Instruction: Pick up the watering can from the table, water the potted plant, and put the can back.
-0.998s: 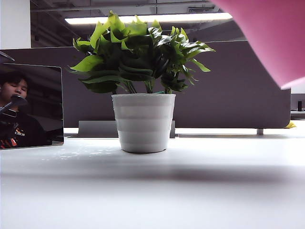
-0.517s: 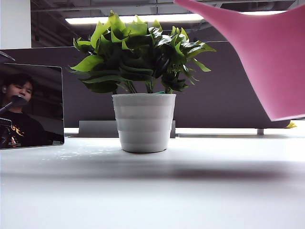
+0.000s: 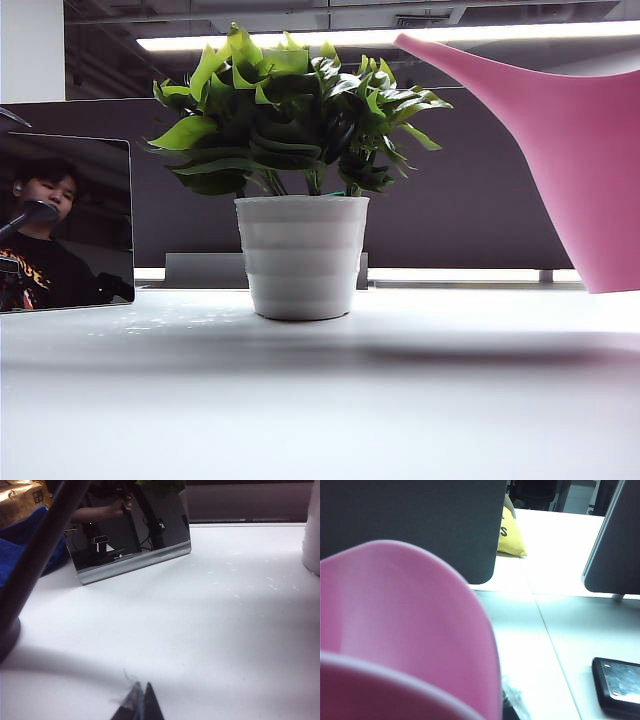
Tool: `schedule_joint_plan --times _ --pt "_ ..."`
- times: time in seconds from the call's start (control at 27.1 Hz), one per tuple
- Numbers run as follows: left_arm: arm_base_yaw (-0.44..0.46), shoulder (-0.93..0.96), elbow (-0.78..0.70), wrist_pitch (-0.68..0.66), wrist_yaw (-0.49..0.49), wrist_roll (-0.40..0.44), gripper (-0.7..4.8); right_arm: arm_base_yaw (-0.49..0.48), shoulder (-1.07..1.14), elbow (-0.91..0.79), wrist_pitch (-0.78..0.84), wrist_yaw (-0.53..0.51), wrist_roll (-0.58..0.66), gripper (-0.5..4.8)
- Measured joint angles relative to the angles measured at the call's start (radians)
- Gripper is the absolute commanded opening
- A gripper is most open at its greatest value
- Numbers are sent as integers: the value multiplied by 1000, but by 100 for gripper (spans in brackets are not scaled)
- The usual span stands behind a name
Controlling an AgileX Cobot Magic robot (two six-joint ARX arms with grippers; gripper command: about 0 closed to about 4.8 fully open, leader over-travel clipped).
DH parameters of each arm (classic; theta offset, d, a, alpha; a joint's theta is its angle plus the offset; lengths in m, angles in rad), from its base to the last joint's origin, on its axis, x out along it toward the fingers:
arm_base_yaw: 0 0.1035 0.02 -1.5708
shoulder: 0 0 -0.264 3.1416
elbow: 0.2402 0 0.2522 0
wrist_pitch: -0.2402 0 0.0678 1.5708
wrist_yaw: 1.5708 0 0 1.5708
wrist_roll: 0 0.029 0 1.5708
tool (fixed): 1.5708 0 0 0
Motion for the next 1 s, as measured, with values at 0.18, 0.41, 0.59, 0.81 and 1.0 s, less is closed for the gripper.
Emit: schedule_joint_plan --times 0.18,0.41,0.59,0.81,1.0 --pt "0 0 -2 5 0 0 -5 3 45 0 91 -23 13 -1" --pt "0 0 -2 6 0 0 -5 -1 95 0 147 -37 28 -1" --pt "0 0 -2 6 0 0 -5 -5 142 -13 202 -55 28 -1" --pt "0 0 -2 6 0 0 -5 -7 181 -31 300 -61 29 -1" --pt "0 0 -2 6 0 0 -5 -10 238 -69 376 -60 30 -1"
